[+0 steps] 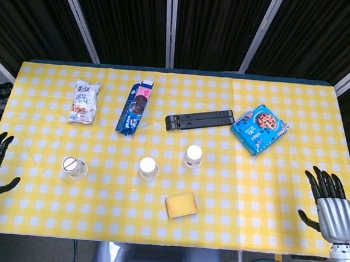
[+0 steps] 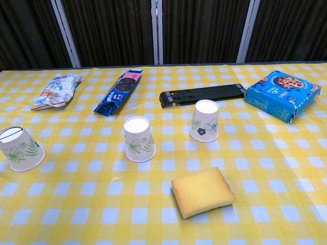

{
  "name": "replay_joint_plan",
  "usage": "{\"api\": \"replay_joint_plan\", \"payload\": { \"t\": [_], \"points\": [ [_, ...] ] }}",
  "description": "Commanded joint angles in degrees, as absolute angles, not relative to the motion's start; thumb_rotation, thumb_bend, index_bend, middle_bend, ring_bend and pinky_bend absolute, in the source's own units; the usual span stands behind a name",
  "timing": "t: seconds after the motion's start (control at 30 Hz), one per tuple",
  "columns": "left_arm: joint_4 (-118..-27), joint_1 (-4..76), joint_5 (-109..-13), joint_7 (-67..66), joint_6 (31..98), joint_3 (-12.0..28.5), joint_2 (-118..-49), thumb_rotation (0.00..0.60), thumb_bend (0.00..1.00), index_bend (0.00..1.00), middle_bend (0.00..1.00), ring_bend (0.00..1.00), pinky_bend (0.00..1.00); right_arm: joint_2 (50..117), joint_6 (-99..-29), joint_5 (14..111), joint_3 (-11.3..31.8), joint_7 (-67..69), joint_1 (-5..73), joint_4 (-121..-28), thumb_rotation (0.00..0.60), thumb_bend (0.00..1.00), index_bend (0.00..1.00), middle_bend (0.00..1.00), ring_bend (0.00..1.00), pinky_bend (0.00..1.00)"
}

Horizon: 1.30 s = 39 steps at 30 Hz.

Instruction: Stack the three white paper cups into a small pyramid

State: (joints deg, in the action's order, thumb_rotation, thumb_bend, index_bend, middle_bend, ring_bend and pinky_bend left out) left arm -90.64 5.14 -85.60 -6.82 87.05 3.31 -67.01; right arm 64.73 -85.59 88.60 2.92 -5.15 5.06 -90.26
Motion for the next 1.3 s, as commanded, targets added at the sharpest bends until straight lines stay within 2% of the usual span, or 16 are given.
{"api": "replay_joint_plan", "payload": {
  "t": [0.03,0.97,1.13,1.3],
  "points": [
    [-90.7,5.1,-85.6,-6.7,87.0,3.3,-67.0,0.600,0.19,0.00,0.00,0.00,0.00,64.7,-85.6,88.5,3.0,-5.2,5.0,-90.3,0.600,0.09,0.00,0.00,0.00,0.00],
    [-92.8,6.0,-85.6,-8.4,84.3,2.3,-66.0,0.600,0.19,0.01,0.00,0.00,0.00,64.2,-85.4,87.7,3.4,-2.5,5.0,-90.1,0.600,0.09,0.00,0.00,0.00,0.00],
    [-94.9,7.4,-85.3,-8.9,81.8,2.5,-65.5,0.600,0.19,0.20,0.00,0.00,0.00,63.8,-85.6,87.7,3.5,-1.5,4.9,-90.3,0.600,0.09,0.00,0.00,0.00,0.00],
    [-97.9,10.2,-84.3,-10.9,77.5,3.1,-64.2,0.600,0.19,0.27,0.00,0.00,0.00,63.6,-85.5,87.5,3.5,-0.9,4.9,-90.4,0.600,0.09,0.00,0.00,0.00,0.00]
  ]
}}
